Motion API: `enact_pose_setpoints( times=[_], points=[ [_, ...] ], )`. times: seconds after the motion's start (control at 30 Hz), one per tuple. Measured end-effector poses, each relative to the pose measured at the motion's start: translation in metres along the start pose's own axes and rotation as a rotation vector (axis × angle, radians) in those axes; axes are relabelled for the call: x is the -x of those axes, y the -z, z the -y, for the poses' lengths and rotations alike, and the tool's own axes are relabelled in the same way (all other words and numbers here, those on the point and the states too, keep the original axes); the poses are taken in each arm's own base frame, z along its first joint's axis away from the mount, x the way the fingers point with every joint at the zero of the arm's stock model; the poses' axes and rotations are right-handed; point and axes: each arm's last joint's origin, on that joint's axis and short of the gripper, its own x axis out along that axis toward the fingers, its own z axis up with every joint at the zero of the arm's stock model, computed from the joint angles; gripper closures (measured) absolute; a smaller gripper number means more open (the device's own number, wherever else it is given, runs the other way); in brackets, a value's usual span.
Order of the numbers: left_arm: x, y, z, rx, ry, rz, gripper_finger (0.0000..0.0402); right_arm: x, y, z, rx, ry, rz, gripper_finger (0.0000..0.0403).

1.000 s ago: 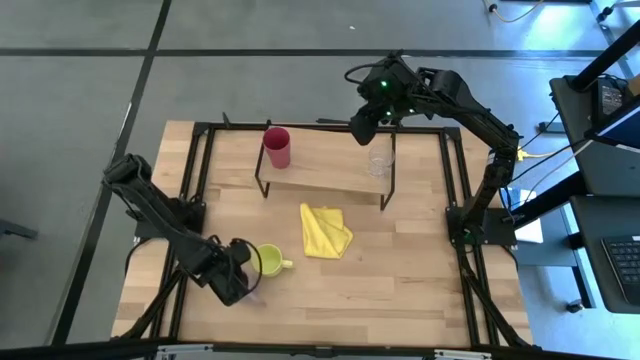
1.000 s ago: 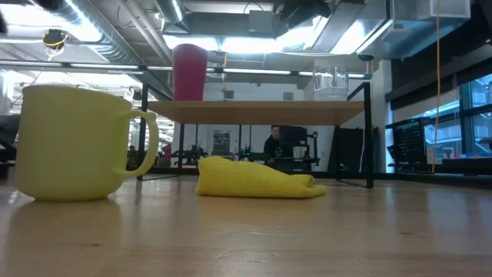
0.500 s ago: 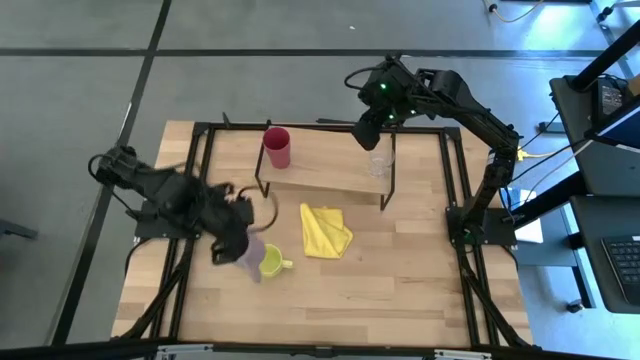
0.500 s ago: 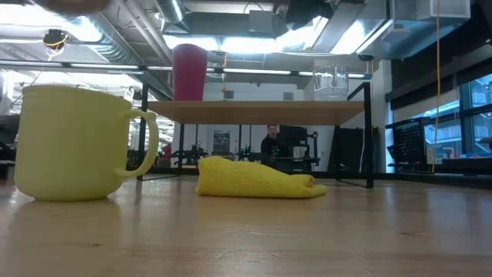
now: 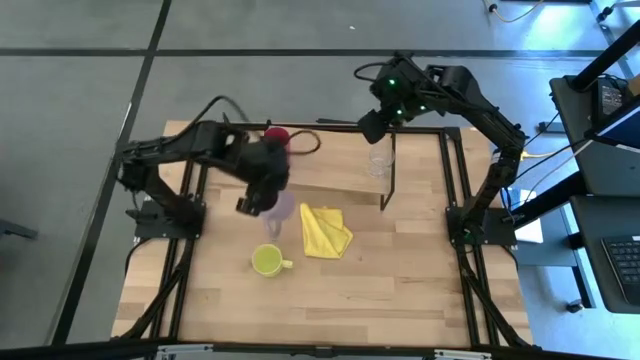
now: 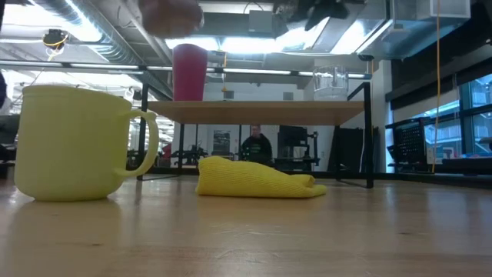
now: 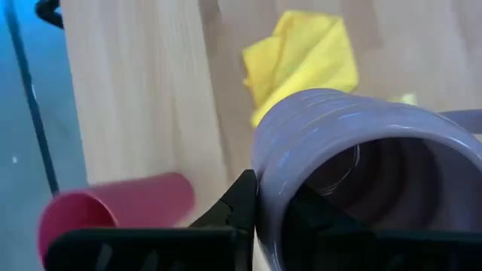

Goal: Stack small to large cups/mugs on shelf
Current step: Put the purple mug near the pink cup on the shelf

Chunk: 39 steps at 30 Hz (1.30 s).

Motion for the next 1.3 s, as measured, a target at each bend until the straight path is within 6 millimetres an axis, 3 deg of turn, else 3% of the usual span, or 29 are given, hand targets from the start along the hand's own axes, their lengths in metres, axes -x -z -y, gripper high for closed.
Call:
enact_pose_setpoints(
  times=[0.23,0.47,0.7,0.83,1.03,1.3],
  points=[
    [-0.034,-0.013,-0.036,-0.081,0.103,-0.033,0.0376,0.0,-0.002,0.0,-0.09,0.021,0.028,0.023],
    [-0.028,-0.021,-0.053,-0.01,0.077,0.012,0.0376,0.0,-0.007,-0.002,-0.1,0.007,0.089,0.023],
    [-0.069,-0.037,-0.069,0.01,0.092,-0.06,0.0376,0.001,-0.009,-0.003,-0.111,-0.004,0.112,0.023],
    [-0.09,-0.037,-0.082,0.023,0.099,-0.11,0.0376,0.0,-0.008,-0.003,-0.123,0.001,0.095,0.023],
    [-0.1,-0.031,-0.106,0.078,0.021,-0.115,0.0376,0.0,0.0,-0.008,-0.099,0.025,0.046,0.023],
    [-0.101,-0.029,-0.124,0.125,-0.02,-0.037,0.0376,0.003,0.009,-0.02,0.009,0.009,0.021,0.023]
  ],
)
